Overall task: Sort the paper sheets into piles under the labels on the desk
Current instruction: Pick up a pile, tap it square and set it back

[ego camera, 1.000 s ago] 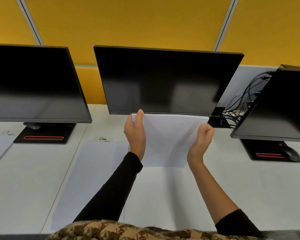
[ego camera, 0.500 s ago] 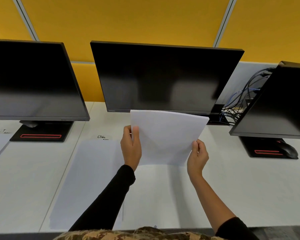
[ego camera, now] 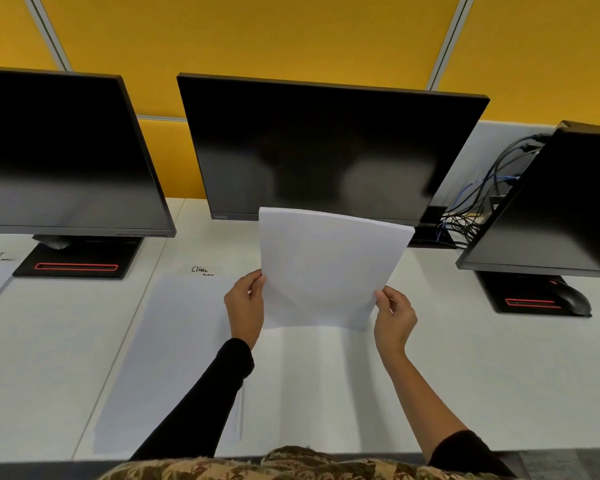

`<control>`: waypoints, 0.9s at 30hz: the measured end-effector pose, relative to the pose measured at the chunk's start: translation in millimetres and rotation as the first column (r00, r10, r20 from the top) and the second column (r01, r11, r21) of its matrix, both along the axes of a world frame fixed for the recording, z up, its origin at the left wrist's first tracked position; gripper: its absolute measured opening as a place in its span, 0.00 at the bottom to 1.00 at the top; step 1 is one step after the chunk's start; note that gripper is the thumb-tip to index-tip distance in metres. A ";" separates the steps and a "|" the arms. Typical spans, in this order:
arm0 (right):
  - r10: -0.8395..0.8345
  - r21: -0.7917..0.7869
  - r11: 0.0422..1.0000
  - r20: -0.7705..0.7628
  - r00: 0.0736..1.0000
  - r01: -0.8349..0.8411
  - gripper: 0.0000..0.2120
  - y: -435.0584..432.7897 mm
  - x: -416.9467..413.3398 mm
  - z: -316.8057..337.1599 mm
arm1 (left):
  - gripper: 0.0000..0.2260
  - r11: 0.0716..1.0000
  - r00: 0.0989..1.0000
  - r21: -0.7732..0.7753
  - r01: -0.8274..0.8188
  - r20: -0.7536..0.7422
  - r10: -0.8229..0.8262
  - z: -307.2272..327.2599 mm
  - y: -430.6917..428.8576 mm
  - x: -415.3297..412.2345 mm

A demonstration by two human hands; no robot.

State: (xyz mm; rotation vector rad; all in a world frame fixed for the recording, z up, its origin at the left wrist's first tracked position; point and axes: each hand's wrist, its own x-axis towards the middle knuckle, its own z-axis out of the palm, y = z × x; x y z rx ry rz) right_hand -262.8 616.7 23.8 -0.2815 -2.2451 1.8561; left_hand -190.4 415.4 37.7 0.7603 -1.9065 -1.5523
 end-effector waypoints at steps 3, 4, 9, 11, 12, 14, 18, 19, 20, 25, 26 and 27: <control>0.068 0.095 0.993 0.019 0.997 -0.070 0.06 5.1 -10.3 3.8 | 0.09 0.997 0.999 -0.080 -0.014 0.035 0.017 6.1 -4.4 -5.8; 0.096 0.132 0.986 0.034 0.995 -0.100 0.06 6.6 -14.4 7.9 | 0.09 0.994 0.998 -0.108 -0.013 0.055 0.019 8.1 -5.6 -7.6; 0.162 0.240 0.943 0.275 0.948 -0.231 0.09 19.9 -33.6 15.1 | 0.09 0.987 0.957 -0.118 0.107 0.283 -0.070 1.3 -10.5 -11.7; 0.186 0.274 0.916 0.359 0.915 -0.293 0.08 26.3 -32.0 3.5 | 0.10 0.979 0.920 -0.108 0.172 0.373 -0.120 -12.0 -11.7 -9.2; 0.186 0.296 0.901 0.398 0.898 -0.318 0.07 29.1 -29.3 -4.7 | 0.11 0.977 0.898 -0.090 0.194 0.417 -0.140 -20.9 -12.1 -7.7; 0.170 0.345 0.866 0.477 0.862 -0.362 0.09 33.5 -21.4 -22.1 | 0.14 0.971 0.849 -0.050 0.236 0.497 -0.180 -38.7 -11.7 -3.4; 0.132 0.373 0.824 0.606 0.784 -0.427 0.14 39.9 -6.8 -45.5 | 0.19 0.970 0.773 0.023 0.242 0.599 -0.207 -65.0 -8.7 5.2; 0.138 0.374 0.810 0.626 0.767 -0.451 0.15 40.1 -4.4 -47.9 | 0.19 0.971 0.755 0.043 0.234 0.621 -0.209 -69.1 -7.6 6.7; 0.141 0.377 0.798 0.642 0.753 -0.471 0.15 40.2 -2.2 -50.8 | 0.19 0.972 0.735 0.059 0.229 0.644 -0.212 -73.4 -6.5 8.8; 0.116 0.400 0.769 0.680 0.724 -0.499 0.14 40.3 3.4 -56.6 | 0.16 0.975 0.675 0.103 0.199 0.707 -0.212 -87.8 -4.2 15.4; 0.113 0.404 0.768 0.678 0.726 -0.498 0.16 40.4 3.8 -57.6 | 0.16 0.976 0.674 0.103 0.194 0.709 -0.208 -88.0 -4.1 16.1; 0.107 0.408 0.771 0.673 0.732 -0.489 0.18 40.5 4.8 -58.5 | 0.16 0.977 0.673 0.101 0.191 0.711 -0.204 -89.2 -4.2 16.4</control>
